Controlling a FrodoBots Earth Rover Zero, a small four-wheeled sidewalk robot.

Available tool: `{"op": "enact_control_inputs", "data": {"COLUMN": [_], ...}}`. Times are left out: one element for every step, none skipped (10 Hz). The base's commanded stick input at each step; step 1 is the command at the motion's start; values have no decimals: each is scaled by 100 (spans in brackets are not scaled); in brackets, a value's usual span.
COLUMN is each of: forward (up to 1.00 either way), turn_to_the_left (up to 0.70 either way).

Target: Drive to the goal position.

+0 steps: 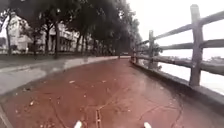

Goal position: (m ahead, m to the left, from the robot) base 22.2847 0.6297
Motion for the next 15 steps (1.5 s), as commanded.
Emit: {"op": "enact_control_inputs", "data": {"forward": [50, 50, 50, 50, 50, 50, 50, 50, 50, 50, 50, 50, 50, 50, 50], "turn_to_the_left": [0, 0, 13, 41, 50, 50, 38, 16, 0, 0, 0, 0, 0, 0, 0]}}
